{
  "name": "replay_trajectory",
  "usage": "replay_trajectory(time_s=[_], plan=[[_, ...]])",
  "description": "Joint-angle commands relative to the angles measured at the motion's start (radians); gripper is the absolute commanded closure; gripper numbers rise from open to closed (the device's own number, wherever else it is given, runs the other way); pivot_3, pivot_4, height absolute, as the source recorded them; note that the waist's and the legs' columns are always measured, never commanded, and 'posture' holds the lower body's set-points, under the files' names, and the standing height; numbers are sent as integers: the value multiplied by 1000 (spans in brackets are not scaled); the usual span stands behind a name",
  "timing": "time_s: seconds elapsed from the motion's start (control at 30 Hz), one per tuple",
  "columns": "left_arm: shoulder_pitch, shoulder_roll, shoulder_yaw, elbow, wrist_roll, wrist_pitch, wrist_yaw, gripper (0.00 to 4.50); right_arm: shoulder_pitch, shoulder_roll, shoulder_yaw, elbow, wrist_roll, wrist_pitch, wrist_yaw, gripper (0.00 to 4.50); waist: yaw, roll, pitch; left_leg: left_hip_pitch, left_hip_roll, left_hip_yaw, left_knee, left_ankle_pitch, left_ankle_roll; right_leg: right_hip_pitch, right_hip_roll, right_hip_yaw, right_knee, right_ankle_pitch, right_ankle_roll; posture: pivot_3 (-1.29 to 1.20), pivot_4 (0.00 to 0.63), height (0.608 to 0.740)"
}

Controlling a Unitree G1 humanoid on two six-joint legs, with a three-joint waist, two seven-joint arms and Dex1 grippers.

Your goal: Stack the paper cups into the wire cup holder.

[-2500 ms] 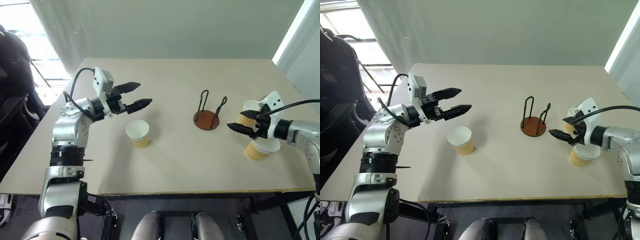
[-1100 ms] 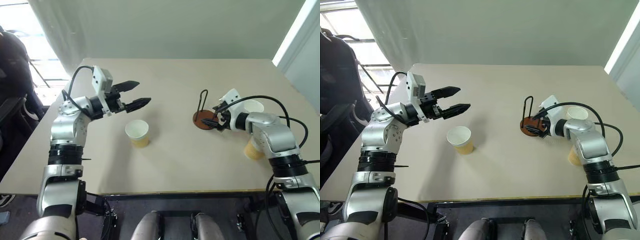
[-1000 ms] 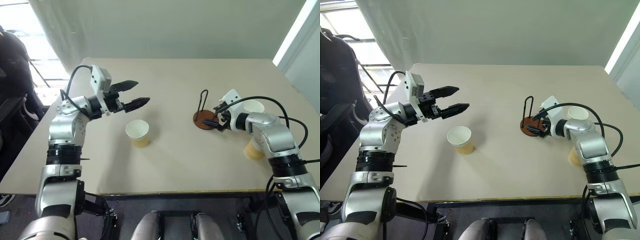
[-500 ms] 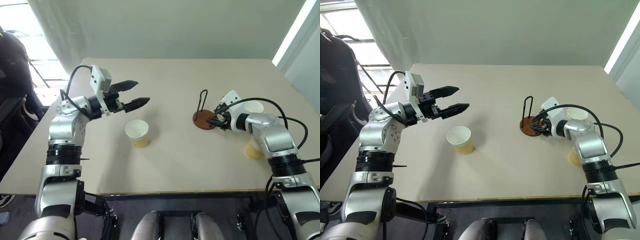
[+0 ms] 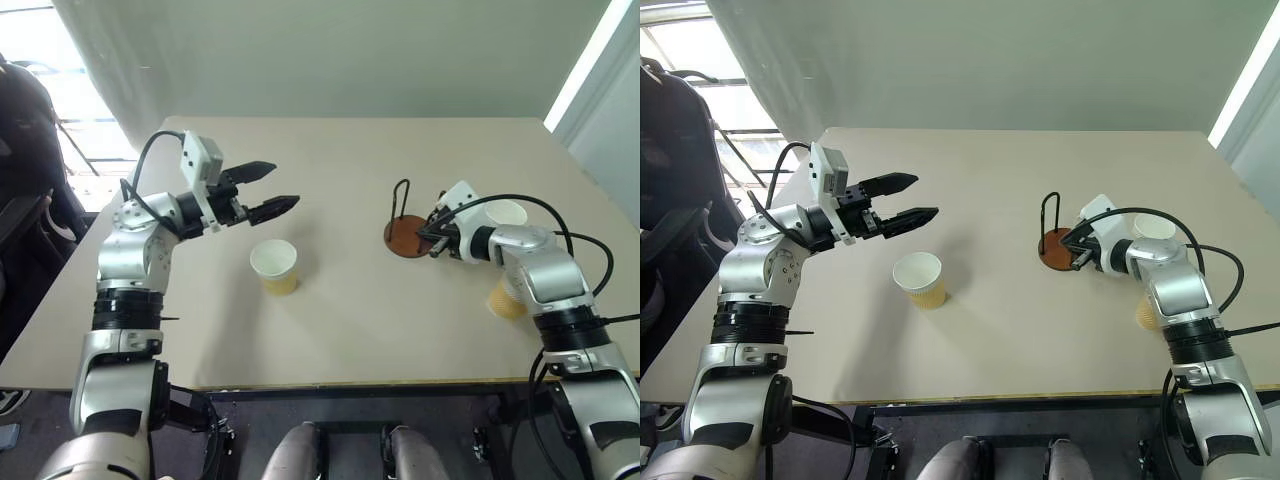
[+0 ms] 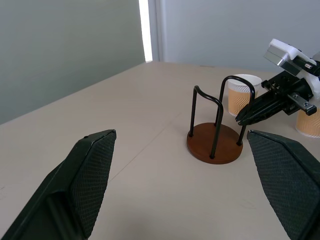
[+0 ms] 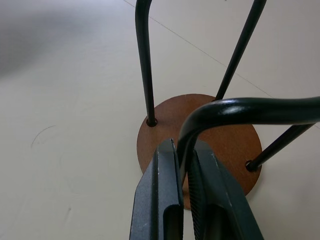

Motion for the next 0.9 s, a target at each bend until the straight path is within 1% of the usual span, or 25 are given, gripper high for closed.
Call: replay_trajectory(time_s=[0.03, 0.33, 0.5, 0.63, 0.73, 0.8, 0.9], plan=[[-19, 15, 8, -16, 0, -10, -11, 0, -23, -28, 2, -38, 32, 16, 79, 4466, 0, 0, 0, 0, 0, 0, 0, 0, 0, 0, 0, 0, 0, 0, 0, 0, 150, 740], [-46, 20, -7, 20, 13, -17, -40, 0, -61, -128, 11, -151, 148, 100, 325, 4466, 0, 0, 0, -1, 0, 0, 0, 0, 0, -1, 0, 0, 0, -1, -1, 0, 150, 740], [-54, 19, -9, 32, 20, -18, -51, 0, -61, -177, 40, -204, 170, 120, 404, 4466, -1, 0, 0, 0, 0, 0, 0, 0, 0, 0, 0, 0, 0, -2, -1, 0, 150, 740], [-56, 16, -11, 36, 26, -19, -55, 0, -37, -206, 68, -268, 175, 130, 432, 4466, -1, 0, 0, -1, 0, 0, -1, 0, 0, -1, 0, 0, 0, -2, -1, 0, 150, 740], [-58, 12, -14, 38, 28, -18, -57, 0, -11, -209, 80, -314, 177, 135, 427, 4466, -2, 0, 0, 0, 0, 0, -1, 1, 1, 0, 0, 0, 0, -3, -1, 0, 150, 740], [-61, 11, -16, 41, 29, -18, -59, 0, 8, -213, 86, -343, 175, 132, 425, 4466, -1, 0, 0, -1, 0, 0, -1, 4, 7, 0, 0, 0, 0, -3, -1, 0, 150, 740], [-66, 10, -16, 49, 32, -20, -63, 0, 27, -214, 91, -372, 174, 135, 418, 4466, -2, 0, 0, -1, 0, 0, -1, 4, 8, 0, 0, 0, 0, -3, -1, 0, 150, 740]])
